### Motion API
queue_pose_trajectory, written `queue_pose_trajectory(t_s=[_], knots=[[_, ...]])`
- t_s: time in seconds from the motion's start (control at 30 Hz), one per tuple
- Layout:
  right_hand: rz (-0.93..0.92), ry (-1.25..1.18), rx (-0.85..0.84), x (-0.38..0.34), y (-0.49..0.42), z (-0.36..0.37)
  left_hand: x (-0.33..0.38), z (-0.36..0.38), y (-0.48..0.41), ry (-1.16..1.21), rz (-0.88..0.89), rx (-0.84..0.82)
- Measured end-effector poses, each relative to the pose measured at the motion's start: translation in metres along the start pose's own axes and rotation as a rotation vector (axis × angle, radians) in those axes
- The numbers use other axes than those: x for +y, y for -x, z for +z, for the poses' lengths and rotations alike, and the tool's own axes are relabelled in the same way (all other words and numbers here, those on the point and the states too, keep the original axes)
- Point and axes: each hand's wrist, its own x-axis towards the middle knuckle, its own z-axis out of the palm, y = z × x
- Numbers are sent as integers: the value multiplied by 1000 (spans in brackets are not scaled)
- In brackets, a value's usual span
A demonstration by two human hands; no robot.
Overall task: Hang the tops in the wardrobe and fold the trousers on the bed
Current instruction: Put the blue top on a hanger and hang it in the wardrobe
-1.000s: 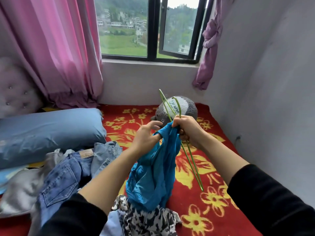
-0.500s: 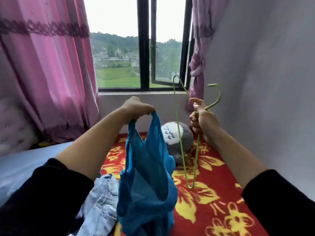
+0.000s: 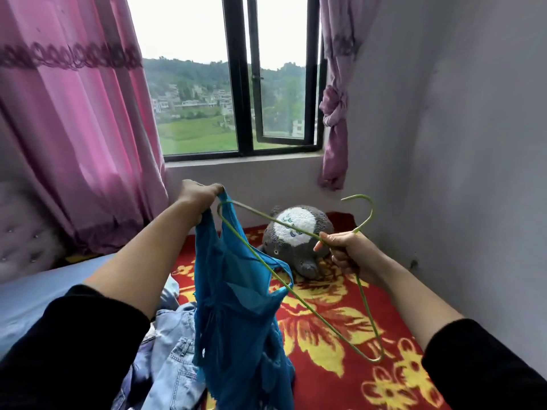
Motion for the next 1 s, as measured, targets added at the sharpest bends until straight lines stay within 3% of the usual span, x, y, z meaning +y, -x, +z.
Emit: queue_pose_trajectory(t_s=[0.23, 0.43, 0.5, 0.63, 0.67, 0.77, 0.83, 0.9, 1.0], knots=[[-175, 142, 92, -21, -2, 51, -8, 7, 13, -199, 105, -10], [-284, 236, 219, -34, -18, 81, -8, 17, 38, -83, 154, -336], [-305, 215, 240, -36, -21, 80, -12, 13, 44, -166, 252, -423], [-315, 131, 194, -38, -21, 79, -16, 9, 49, -857, 689, -106], [-334, 155, 203, -37, -20, 78, -16, 11, 49, -936, 769, -60], [-411, 324, 313, -30, -21, 69, -15, 15, 47, -899, 778, -122], [-465, 562, 514, -19, -20, 61, -19, 17, 44, -821, 709, -117], [-566, 602, 679, -5, -11, 52, -26, 19, 40, -772, 708, -57], [-502, 544, 619, 40, 1, 48, -37, 19, 33, -664, 693, -45]])
